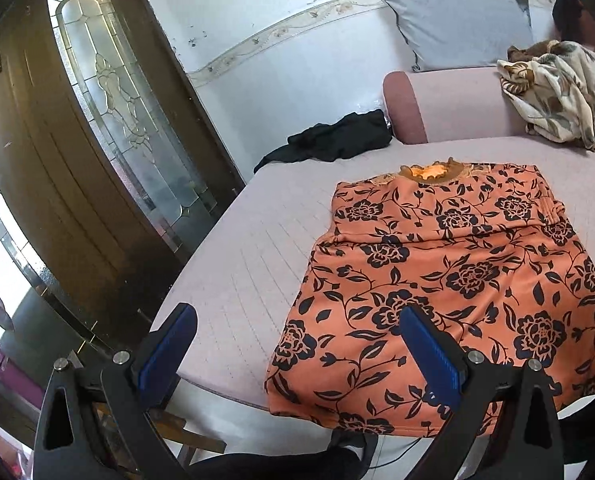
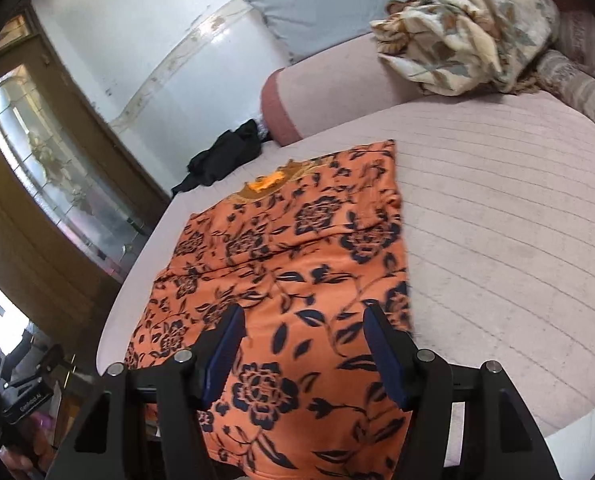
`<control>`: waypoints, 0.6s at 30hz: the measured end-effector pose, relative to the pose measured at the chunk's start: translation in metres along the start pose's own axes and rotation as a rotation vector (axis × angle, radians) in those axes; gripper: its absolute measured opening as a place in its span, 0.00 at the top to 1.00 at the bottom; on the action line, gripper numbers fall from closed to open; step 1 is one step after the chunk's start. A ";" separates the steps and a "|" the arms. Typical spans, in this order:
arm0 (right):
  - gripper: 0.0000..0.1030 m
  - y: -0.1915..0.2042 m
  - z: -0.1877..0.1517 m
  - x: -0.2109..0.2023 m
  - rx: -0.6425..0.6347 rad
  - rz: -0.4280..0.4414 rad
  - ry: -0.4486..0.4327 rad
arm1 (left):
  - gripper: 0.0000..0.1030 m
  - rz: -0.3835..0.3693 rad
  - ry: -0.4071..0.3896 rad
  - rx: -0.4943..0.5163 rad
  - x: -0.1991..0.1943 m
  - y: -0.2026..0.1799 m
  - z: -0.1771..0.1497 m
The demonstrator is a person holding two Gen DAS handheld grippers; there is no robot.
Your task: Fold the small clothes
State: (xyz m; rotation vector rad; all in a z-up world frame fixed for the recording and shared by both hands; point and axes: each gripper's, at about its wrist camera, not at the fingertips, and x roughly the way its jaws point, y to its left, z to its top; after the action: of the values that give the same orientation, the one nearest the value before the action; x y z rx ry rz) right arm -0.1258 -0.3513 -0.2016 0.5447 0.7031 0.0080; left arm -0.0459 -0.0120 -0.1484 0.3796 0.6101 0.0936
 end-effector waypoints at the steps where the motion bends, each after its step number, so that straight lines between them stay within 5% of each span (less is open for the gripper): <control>1: 0.36 0.005 -0.001 0.002 -0.014 0.006 0.003 | 0.02 -0.005 -0.001 0.000 0.000 0.001 0.000; 18: 0.36 0.055 -0.027 0.017 -0.238 -0.058 -0.003 | 0.02 -0.106 -0.023 -0.113 0.015 0.022 0.005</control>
State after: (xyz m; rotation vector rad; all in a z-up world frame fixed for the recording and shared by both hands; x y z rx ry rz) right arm -0.1203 -0.2877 -0.2023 0.2965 0.7034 0.0366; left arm -0.0302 0.0093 -0.1445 0.2378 0.5988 0.0221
